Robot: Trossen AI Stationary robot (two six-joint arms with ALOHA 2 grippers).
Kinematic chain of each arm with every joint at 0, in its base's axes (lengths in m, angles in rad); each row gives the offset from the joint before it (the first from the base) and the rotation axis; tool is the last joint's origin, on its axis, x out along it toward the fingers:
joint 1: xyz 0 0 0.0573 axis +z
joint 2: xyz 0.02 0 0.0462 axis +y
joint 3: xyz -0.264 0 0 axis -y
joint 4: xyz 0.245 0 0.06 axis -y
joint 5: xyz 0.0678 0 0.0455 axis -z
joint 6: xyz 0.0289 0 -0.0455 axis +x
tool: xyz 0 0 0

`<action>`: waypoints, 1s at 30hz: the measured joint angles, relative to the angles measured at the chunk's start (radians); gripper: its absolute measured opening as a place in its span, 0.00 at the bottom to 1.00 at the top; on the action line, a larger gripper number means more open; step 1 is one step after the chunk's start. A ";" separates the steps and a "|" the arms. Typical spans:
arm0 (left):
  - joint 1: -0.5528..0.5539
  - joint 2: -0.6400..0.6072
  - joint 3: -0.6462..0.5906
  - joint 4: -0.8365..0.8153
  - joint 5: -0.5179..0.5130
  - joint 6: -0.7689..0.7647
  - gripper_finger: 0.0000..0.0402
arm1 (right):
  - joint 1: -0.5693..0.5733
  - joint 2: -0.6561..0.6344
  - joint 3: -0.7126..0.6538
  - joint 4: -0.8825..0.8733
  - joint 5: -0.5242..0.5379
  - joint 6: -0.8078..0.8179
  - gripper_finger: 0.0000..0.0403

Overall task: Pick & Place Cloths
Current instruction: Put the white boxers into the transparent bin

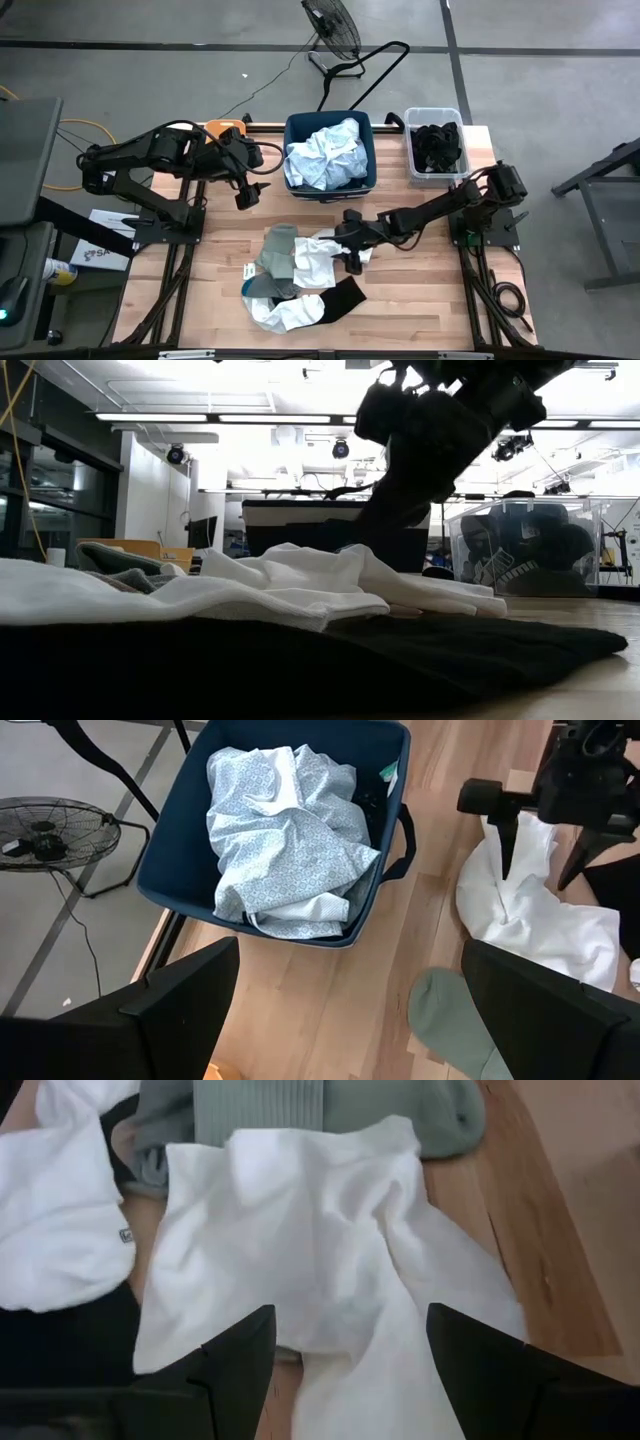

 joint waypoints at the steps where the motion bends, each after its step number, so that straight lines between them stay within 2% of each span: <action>1: 0.000 0.000 0.000 0.000 0.000 0.000 0.94 | 0.002 0.005 0.000 0.017 0.001 0.008 0.62; 7: 0.000 0.000 0.000 0.000 0.000 0.000 0.94 | 0.002 0.025 0.001 0.033 0.021 0.101 0.61; 15: 0.000 0.000 0.000 0.001 0.006 0.000 0.94 | 0.002 0.049 0.000 0.027 0.029 0.168 0.50; 20: 0.000 0.000 0.000 0.000 0.007 0.000 0.94 | -0.001 0.048 0.000 0.031 0.053 0.199 0.37; 30: 0.000 0.000 0.000 0.000 0.009 0.000 0.94 | -0.001 0.048 0.000 0.013 -0.032 0.228 0.04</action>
